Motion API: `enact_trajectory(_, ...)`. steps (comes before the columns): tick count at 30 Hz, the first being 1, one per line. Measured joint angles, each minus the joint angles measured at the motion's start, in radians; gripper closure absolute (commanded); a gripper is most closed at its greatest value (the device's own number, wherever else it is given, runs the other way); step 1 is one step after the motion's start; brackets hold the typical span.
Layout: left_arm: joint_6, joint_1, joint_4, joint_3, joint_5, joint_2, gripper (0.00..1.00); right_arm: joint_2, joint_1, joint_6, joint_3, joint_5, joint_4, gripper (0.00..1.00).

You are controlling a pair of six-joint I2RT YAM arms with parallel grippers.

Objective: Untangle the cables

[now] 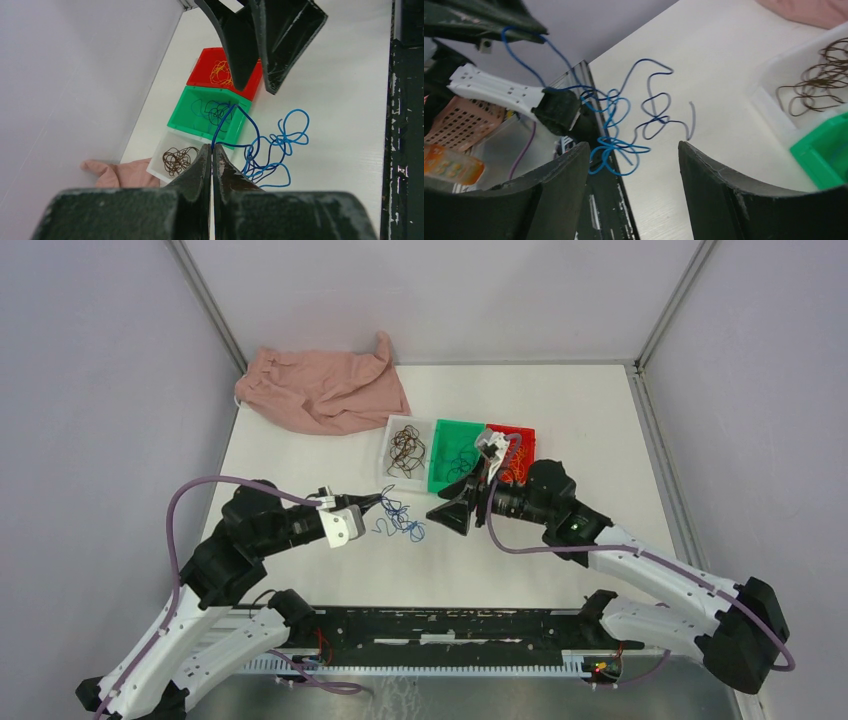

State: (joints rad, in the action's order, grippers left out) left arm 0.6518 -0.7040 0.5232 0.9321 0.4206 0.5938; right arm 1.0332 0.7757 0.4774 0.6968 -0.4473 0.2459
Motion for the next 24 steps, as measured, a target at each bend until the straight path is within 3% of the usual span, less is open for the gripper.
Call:
enact_trajectory(7,0.0,0.0,-0.001,0.0,0.001,0.0,0.97,0.032,0.107,0.026,0.007,-0.046,0.026,0.28)
enact_trajectory(11,0.001,0.0,-0.001,0.0,0.001,0.0,0.97,0.082,0.149,0.016,0.037,-0.036,-0.013,0.36)
enact_trajectory(13,0.001,0.0,-0.001,0.002,0.001,0.0,0.97,0.095,0.159,0.011,0.044,-0.023,-0.03,0.52)
enact_trajectory(16,0.001,0.0,-0.002,0.007,0.001,0.0,0.97,0.111,0.163,-0.002,0.059,0.005,-0.061,0.94)
enact_trajectory(17,0.002,0.0,-0.001,0.009,0.001,0.0,0.97,0.116,0.163,-0.002,0.068,0.016,-0.08,0.99)
enact_trajectory(24,0.055,0.0,0.004,0.039,-0.016,0.003,0.97,0.096,0.163,-0.041,0.09,0.148,-0.186,1.0)
